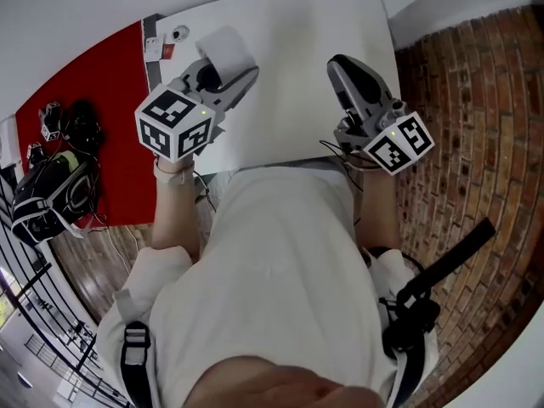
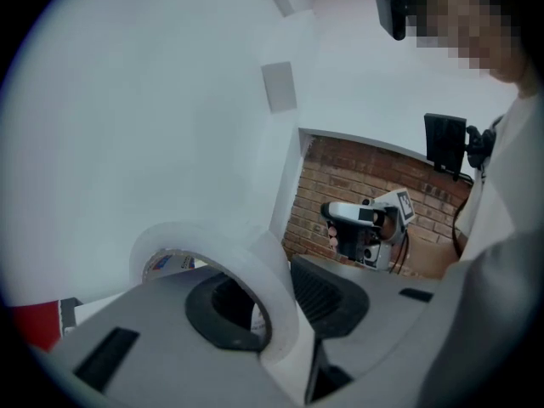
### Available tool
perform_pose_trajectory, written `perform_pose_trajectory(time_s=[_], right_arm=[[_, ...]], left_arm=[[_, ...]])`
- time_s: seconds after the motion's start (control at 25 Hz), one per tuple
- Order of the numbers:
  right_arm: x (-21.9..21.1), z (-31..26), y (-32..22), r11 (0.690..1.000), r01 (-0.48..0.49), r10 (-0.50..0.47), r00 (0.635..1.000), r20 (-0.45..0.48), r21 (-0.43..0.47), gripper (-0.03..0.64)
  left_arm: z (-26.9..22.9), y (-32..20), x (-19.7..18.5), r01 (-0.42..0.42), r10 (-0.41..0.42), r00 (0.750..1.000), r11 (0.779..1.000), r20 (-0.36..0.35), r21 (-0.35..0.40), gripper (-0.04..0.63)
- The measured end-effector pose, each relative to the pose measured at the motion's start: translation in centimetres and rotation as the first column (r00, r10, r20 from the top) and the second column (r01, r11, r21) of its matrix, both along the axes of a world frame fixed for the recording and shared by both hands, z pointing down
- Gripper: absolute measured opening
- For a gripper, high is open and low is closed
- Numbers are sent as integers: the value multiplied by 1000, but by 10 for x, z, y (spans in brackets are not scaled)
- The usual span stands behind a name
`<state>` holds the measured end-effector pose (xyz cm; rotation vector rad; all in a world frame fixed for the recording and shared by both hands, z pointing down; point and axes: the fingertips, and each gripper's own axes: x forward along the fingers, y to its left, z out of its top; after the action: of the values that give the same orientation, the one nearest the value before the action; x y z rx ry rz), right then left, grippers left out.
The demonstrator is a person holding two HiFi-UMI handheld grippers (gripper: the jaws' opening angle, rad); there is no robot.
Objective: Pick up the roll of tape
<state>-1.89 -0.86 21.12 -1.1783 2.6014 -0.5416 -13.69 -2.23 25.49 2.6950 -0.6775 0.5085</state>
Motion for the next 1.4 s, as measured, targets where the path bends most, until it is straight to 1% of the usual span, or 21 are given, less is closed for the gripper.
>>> perform_pose_trajectory(time_s=[0.12,0.2,0.4,0.6,0.8,1.04,1.16,1.28,1.4], right_arm=[[-3,-13,7,1000,-13,13,1000,-18,21,60],[-5,-20,13,999,-19,20,1000,-24,30,60],[-10,-38,15,998,-14,17,999,-43,61,60],[-14,-56,17,995,26,-21,998,-56,97,60],[-8,-80,21,989,56,-48,997,-58,134,60],[-6,-98,28,980,105,-95,993,-68,169,60],[-7,-103,29,975,132,-122,990,-66,177,60],[-8,-104,35,974,136,-127,990,-63,180,60],[-11,-107,38,969,153,-142,987,-69,192,60]], left_arm=[[-5,8,-8,-3,3,1000,1000,-8,12,112],[-9,15,-13,-3,3,1000,1000,-26,13,112],[-28,19,-19,8,-6,993,1000,-117,23,112],[-53,22,-23,38,-32,974,999,-226,26,112],[-67,31,-18,74,-63,967,997,-247,35,112],[-91,41,-12,93,-77,927,995,-368,27,112],[-100,45,-12,105,-87,908,994,-411,23,112],[-107,51,-15,99,-86,887,995,-455,5,112],[-116,57,-19,102,-93,870,995,-484,-8,113]])
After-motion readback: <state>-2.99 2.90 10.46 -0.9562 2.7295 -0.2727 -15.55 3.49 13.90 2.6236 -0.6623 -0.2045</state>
